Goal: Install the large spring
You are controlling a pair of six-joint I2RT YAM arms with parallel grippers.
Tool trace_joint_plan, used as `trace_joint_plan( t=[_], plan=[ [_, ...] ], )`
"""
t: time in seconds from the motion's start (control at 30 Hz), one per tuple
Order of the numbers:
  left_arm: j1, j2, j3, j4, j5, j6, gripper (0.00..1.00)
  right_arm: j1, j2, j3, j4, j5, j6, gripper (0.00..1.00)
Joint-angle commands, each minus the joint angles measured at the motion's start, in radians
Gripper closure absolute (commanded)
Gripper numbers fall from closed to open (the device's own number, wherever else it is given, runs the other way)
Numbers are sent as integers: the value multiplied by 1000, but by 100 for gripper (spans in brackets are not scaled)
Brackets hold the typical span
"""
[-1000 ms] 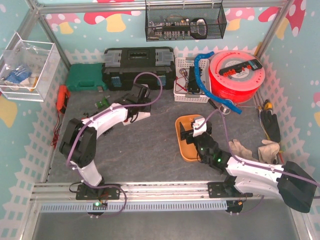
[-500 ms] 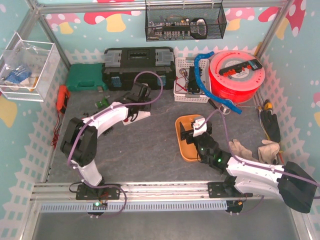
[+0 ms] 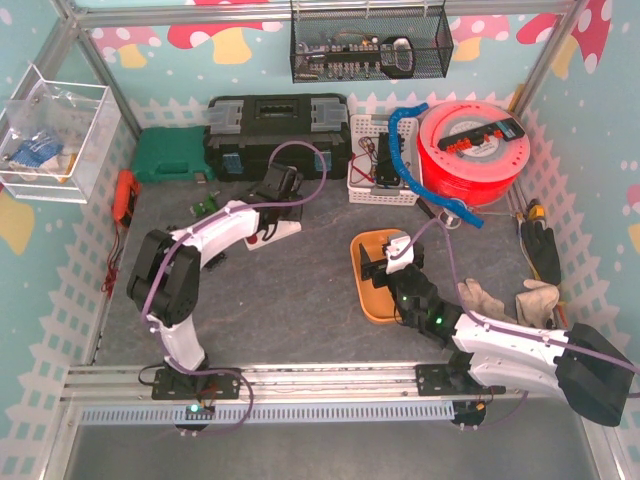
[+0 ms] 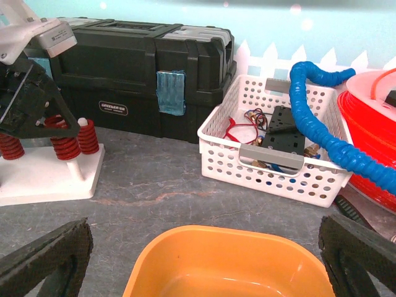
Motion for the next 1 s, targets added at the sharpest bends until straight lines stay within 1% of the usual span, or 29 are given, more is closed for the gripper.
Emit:
trace_joint_plan(
  t=[0.0,0.2,0.27,0.37,0.57,0.67,0.73,0.8,0.87,0.93,0.97],
  plan=[
    [6,-2,9,10,9,20,93,-5,-8,-13,22,13,-9,1],
    [8,33,21,11,9,16,82,-5,-7,-11,23,7,-7,1],
    [8,55,26,13,9,14,80,-5,-1,-14,28,1,-6,1],
    [8,83,29,22,48,11,75,-5,15,-6,27,0,-11,1],
    [8,102,53,23,67,10,53,-8,20,0,24,11,-26,1],
    [8,82,42,24,62,11,45,-14,24,-1,31,10,-30,1],
    [8,52,30,28,57,8,41,-17,27,2,34,11,-37,1],
    [8,10,4,51,55,0,34,-24,29,4,38,25,-57,1],
    [9,-49,-39,97,58,-7,28,-42,28,5,48,40,-69,1],
    [14,-120,-100,179,87,-3,24,-73,24,12,44,70,-62,1],
    [18,-158,-137,235,107,0,17,-96,20,15,38,79,-60,1]
  ],
)
